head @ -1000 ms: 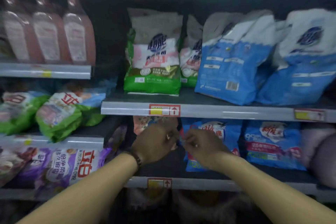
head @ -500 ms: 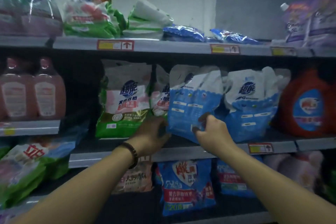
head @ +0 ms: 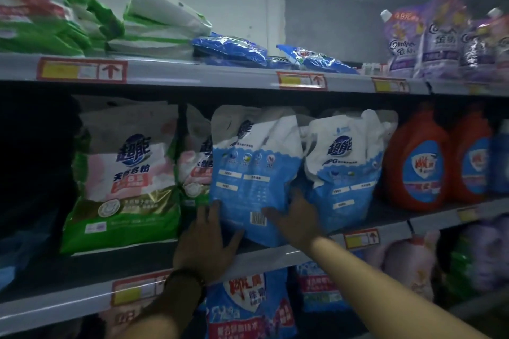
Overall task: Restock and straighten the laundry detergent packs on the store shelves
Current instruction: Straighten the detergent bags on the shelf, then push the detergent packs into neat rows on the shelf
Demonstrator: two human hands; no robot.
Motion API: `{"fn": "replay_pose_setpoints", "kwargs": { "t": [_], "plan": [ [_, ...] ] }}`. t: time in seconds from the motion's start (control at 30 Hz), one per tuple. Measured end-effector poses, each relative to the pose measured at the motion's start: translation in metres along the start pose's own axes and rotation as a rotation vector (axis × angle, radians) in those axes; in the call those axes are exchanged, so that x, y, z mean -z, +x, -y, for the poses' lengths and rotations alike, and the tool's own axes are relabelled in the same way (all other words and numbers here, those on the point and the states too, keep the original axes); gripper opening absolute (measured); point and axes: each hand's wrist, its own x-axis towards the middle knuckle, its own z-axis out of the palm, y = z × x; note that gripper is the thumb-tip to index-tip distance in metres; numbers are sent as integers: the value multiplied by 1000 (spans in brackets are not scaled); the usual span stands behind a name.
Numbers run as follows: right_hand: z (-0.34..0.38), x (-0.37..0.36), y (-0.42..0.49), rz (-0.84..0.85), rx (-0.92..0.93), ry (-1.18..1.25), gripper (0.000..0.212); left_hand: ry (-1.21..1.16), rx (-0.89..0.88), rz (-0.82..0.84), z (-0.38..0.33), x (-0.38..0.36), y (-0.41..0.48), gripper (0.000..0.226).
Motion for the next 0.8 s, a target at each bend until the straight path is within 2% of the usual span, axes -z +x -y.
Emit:
{"fn": "replay_pose_setpoints", "kwargs": {
  "t": [0.17,0.33,0.43,0.57,0.67,0.73,0.8],
  "plan": [
    [-7,-16,6,-74,48,-2,56,-5,-3,-34,0,-1,0,102],
    [9,-55,-10,-229,106,-121,60,-111,-130,-225,-6,5,-14,68],
    [24,-82,-24,-263,124,-214,57,-228,-112,-300,-6,9,-18,55],
    [33,-103,-32,-239,124,-381,61,-362,-80,-371,-5,13,-19,43],
    [36,-101,-38,-196,161,-434,57,-358,-59,-368,-9,16,-22,44],
    [34,-87,-42,-87,177,-405,48,-306,-80,-349,-12,17,-26,50],
    [32,-66,-49,66,151,-257,44,-279,-92,-332,-12,19,-27,55]
  ]
}}
